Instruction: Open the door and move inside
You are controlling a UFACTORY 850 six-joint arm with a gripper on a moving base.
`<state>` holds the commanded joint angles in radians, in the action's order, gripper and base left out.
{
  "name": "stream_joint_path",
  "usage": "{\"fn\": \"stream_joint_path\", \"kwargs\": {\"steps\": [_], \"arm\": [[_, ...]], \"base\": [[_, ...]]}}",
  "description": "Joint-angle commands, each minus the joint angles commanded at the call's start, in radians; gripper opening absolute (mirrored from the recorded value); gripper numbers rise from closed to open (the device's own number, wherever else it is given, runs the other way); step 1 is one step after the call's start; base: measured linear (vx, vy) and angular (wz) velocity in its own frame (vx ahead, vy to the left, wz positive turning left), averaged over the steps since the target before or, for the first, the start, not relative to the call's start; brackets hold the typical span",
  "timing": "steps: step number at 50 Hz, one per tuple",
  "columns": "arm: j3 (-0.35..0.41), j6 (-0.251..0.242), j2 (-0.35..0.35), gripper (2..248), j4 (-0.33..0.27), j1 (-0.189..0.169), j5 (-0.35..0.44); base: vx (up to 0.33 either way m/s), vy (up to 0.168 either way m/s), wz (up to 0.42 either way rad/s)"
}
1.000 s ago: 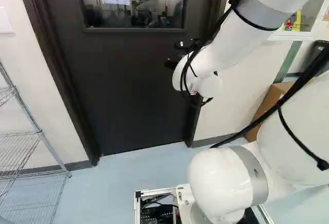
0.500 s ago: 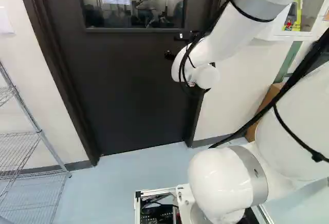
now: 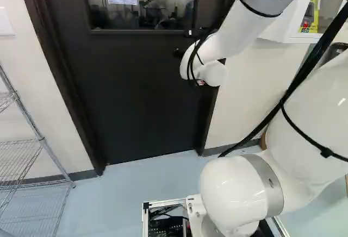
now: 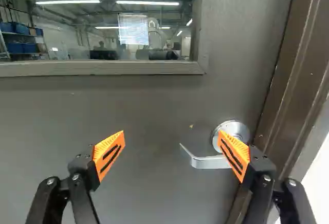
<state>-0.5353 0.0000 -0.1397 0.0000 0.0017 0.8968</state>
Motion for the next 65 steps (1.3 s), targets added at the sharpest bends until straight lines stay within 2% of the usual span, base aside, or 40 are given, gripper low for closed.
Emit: {"fn": "stream_joint_path", "kwargs": {"steps": [29,65], "arm": [[-0.047,0.000,0.071,247,0.000,0.000,0.000],[-0.042,0.000,0.150,247,0.000,0.000,0.000]], "base": [[0.000,0.000,0.000],[0.000,0.000,0.000]]}}
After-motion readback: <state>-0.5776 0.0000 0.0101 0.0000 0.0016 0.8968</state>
